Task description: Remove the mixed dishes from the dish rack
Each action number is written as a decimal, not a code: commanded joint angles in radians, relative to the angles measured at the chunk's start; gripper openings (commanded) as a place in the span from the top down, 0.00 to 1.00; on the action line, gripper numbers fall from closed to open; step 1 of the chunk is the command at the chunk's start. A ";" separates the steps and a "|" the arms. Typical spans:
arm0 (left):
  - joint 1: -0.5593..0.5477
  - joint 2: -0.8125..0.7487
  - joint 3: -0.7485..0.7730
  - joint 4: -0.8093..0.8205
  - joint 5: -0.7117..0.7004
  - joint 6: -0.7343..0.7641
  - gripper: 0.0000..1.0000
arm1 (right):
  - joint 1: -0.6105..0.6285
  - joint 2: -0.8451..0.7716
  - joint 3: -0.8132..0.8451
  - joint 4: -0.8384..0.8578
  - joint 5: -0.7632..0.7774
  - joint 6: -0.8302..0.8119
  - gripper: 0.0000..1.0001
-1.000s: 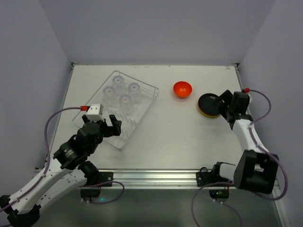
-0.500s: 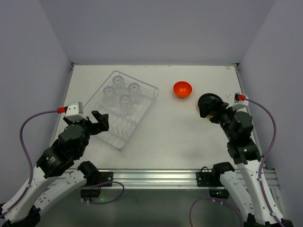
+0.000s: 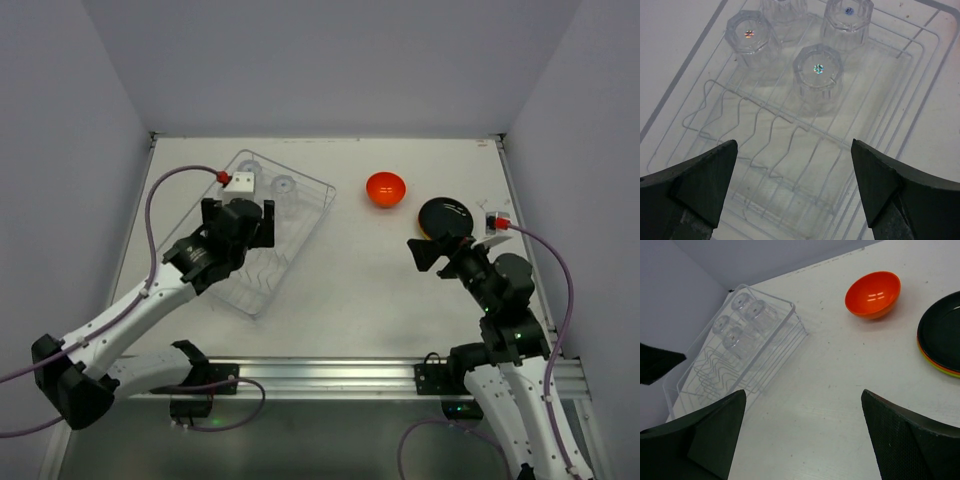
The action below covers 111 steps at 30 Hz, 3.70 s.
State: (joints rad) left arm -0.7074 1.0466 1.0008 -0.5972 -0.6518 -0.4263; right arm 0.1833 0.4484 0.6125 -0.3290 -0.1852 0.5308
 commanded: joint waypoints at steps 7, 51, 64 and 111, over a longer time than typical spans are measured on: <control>0.304 0.295 0.120 0.199 0.454 0.172 0.00 | 0.001 -0.054 -0.051 0.116 -0.171 -0.045 0.01; 0.333 0.377 0.274 0.209 0.603 0.225 1.00 | 0.001 0.026 -0.057 0.150 -0.246 -0.051 0.01; 0.322 -0.078 -0.100 0.676 1.197 -0.227 1.00 | 0.013 0.079 -0.222 0.675 -0.695 0.233 0.01; -0.018 -0.286 -0.027 -0.076 -0.024 -0.109 0.00 | 0.289 0.683 0.486 -0.190 0.089 -0.222 1.00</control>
State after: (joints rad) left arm -0.7269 0.7666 0.9543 -0.4164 -0.4156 -0.6857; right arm 0.4412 1.0080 0.9211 -0.1036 -0.3721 0.4763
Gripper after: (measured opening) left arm 0.997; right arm 0.066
